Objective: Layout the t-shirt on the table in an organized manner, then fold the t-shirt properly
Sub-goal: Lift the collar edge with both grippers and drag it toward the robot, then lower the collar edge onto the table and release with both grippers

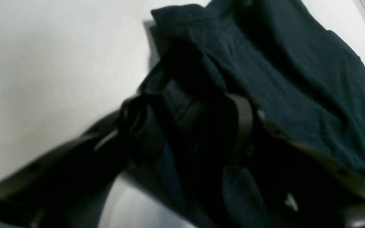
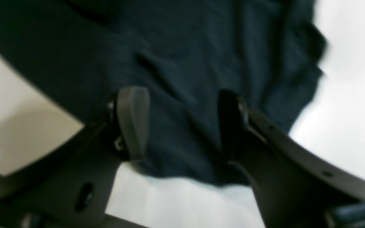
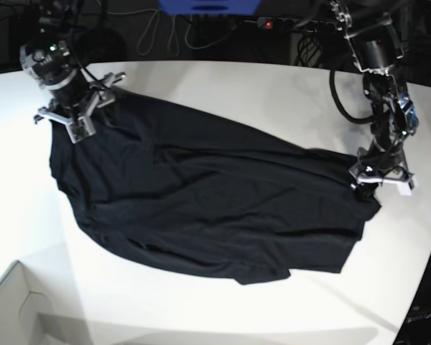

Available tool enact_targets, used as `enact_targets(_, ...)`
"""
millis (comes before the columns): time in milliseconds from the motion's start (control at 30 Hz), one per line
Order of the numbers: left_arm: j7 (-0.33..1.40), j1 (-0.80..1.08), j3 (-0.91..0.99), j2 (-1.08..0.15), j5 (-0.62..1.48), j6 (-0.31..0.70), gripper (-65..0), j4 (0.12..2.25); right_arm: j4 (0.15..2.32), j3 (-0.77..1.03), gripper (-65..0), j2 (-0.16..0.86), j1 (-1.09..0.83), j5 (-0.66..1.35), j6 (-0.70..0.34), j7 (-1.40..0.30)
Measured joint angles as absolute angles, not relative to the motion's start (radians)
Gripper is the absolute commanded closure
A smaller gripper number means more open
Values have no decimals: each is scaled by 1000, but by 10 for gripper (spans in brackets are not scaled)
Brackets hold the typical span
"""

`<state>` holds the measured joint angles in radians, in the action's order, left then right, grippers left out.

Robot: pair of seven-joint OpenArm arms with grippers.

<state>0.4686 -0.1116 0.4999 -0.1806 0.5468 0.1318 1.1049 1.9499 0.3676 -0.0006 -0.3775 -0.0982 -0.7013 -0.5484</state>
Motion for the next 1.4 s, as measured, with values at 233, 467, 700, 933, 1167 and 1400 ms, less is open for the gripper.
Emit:
enact_targets(233,413,-113,505,-183,569,139,0,1048,1951,405,-348,-3,-430,-97,-701,-544)
enact_targets(467,445,-62,502,-202,566,135,0,1113,1951,382,-348,-1,-500,-93,-701,-546)
enact_targets(700,475,37,502,-213,550,121,0,1242,1939,321,-348,-2,-518,-90,-701,-538)
enact_targets(933,483,87,611,-203,550,123,0,1278,1822,316,-343,-3,-477,-92,-701,-493)
enact_targets(1167,480,121,627,-210,554,125,0,1278,1799,312,-123,-3,-492,-90,-701,-450)
enact_targets(1400,478,136,648,-208,581,126,0,1279,1817,311,0,-2,-556,-89,-701,-442)
